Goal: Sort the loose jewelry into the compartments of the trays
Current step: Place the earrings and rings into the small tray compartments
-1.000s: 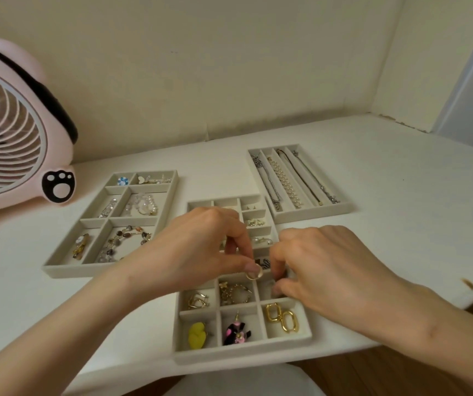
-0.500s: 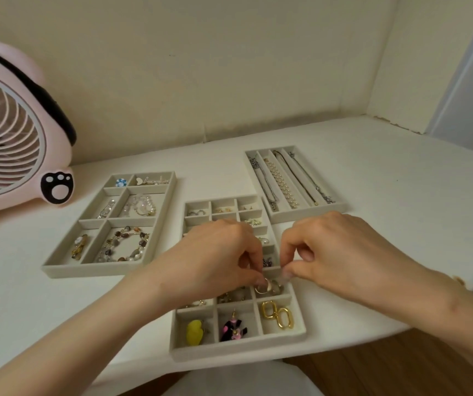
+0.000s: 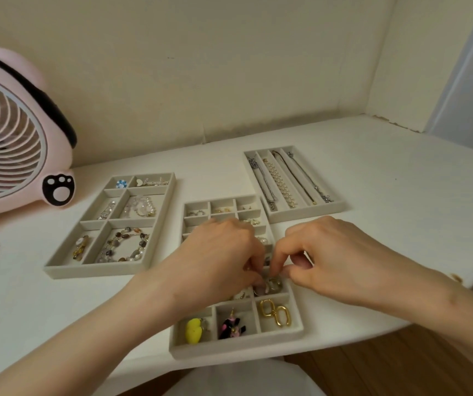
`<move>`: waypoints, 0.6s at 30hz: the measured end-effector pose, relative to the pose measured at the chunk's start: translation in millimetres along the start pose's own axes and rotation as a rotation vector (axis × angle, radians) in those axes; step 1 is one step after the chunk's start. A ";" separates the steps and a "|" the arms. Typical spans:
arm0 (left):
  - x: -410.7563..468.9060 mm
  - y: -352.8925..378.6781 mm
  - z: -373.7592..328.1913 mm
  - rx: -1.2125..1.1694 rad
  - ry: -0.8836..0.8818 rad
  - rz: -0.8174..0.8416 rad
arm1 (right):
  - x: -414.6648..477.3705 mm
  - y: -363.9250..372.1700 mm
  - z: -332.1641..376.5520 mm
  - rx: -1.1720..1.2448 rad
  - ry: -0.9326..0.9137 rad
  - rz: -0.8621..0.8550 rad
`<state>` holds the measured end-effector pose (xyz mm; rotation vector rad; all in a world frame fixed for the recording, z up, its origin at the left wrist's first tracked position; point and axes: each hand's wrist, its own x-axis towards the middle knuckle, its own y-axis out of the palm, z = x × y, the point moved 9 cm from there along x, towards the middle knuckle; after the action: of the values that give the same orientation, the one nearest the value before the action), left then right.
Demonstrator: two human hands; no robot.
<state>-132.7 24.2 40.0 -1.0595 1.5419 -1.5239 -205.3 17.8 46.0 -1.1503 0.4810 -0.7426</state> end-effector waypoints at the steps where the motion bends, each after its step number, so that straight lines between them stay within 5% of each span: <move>1: -1.1 0.4 0.1 -0.002 0.010 -0.002 | -0.5 0.8 0.6 -0.006 -0.005 0.007; 18: -38.8 -12.3 46.8 -0.263 0.003 -0.122 | -1.7 13.7 12.6 -0.035 -0.072 0.047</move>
<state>-73.4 40.6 47.7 -1.3204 1.7413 -1.4284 -194.0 30.1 37.5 -1.1906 0.4604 -0.6523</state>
